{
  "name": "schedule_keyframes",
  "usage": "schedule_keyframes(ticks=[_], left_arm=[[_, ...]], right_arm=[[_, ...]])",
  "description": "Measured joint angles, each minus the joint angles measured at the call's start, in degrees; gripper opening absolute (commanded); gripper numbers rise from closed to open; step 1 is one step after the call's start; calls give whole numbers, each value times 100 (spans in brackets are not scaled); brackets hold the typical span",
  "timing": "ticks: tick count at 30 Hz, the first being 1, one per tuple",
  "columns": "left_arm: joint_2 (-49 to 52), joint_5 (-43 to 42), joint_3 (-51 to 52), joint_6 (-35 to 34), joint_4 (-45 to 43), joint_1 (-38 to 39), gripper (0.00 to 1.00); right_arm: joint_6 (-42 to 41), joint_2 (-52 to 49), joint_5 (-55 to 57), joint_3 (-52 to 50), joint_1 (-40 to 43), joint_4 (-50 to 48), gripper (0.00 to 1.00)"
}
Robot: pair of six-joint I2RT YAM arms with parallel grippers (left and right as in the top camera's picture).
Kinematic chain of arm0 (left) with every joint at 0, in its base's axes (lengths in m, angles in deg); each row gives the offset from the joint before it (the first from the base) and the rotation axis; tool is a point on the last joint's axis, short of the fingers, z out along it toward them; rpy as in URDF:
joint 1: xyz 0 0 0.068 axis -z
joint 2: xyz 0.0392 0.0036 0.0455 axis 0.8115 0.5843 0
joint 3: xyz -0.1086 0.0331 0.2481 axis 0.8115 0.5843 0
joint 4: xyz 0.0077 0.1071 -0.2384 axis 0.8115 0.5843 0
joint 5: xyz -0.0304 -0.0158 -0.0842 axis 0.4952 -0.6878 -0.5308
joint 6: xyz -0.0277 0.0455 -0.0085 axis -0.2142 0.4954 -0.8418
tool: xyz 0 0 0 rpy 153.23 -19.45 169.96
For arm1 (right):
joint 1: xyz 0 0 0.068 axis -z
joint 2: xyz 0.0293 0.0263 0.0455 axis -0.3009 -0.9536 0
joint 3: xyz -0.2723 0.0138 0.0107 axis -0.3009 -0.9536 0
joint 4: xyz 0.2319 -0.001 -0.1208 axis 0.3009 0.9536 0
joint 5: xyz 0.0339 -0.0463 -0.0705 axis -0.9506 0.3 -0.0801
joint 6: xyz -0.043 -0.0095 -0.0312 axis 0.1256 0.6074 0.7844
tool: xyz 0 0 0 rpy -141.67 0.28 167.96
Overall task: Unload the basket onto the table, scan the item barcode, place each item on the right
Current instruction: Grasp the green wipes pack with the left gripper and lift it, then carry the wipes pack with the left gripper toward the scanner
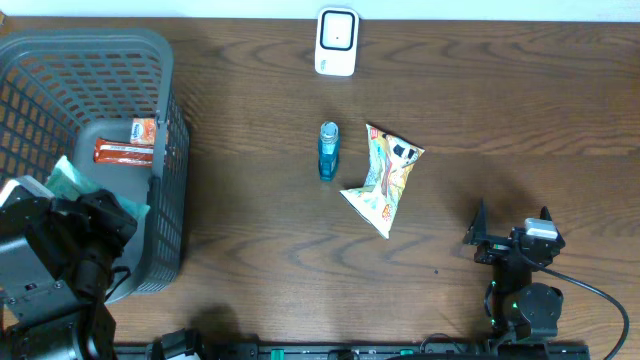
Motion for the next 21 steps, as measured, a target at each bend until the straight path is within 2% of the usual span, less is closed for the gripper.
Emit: schedule_keyframes(ticks=[13,21], left_arm=[[39,-28,17,-17,223,0,36],[39,-817,20,-133,-254,0,36]], right_arm=[[0,0,0,0,0,0,99],[0,0,-2,0,0,0,99]])
